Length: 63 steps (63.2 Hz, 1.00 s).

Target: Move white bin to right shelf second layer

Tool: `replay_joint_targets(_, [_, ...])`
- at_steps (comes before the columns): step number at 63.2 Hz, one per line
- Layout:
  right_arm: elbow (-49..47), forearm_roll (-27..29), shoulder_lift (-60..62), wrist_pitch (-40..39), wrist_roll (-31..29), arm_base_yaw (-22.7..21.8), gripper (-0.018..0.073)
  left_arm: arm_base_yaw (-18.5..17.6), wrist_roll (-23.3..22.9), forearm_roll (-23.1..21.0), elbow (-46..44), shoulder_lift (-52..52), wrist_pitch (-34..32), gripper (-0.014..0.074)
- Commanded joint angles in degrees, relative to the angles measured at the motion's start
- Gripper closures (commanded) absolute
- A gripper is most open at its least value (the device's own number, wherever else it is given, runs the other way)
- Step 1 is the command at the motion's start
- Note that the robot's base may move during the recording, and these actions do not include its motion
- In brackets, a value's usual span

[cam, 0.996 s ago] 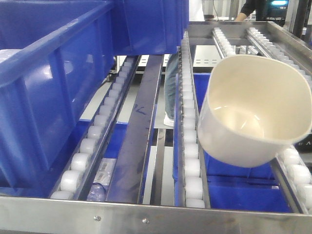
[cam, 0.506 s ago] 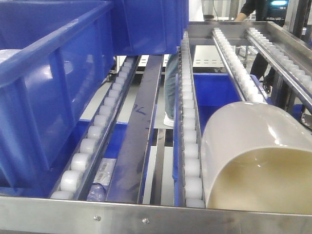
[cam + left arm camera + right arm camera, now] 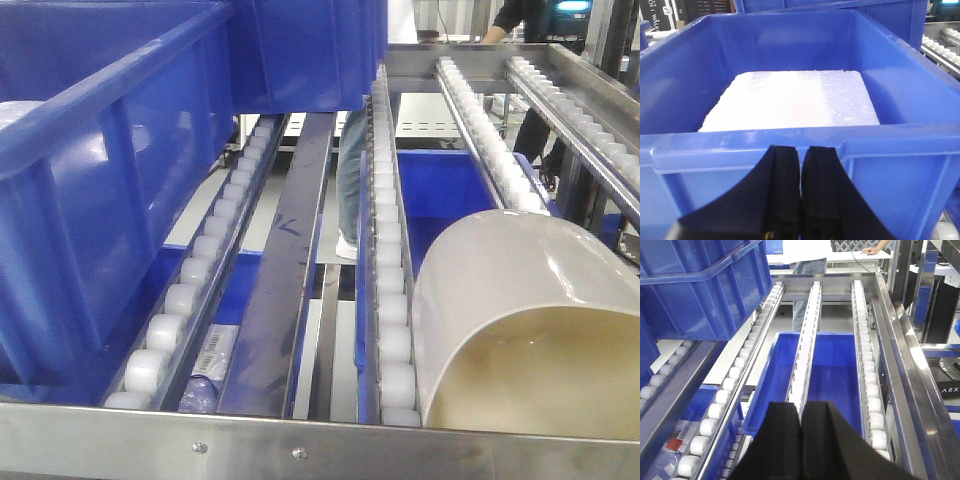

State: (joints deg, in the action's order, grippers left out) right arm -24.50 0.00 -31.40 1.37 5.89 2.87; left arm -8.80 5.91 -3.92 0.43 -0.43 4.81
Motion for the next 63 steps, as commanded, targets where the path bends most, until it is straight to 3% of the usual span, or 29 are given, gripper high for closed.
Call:
replay_joint_targets(1, [-1.67,0.00,0.07,-5.36,-0.15,-0.21,0.0503,-0.32,-0.20,-0.31,2.11,-0.80,-4.81,0.0512])
replay_joint_targets(17, [-1.67,0.00,0.07,-5.29,-0.22,-0.28,0.0503,-0.32,-0.20,-0.31,2.11,-0.80,-4.81,0.0512])
replay_joint_targets(32, [-0.28,0.00,3.24,-0.25,-0.22,-0.58,0.0503,-0.32,-0.20,-0.31,2.11,-0.80,-4.81,0.0512])
replay_joint_targets(63, [22.89,0.00,28.43,-3.59,-0.22,-1.89,0.0503,-0.32,-0.20,-0.31,2.11,-0.80,-4.81,0.0512])
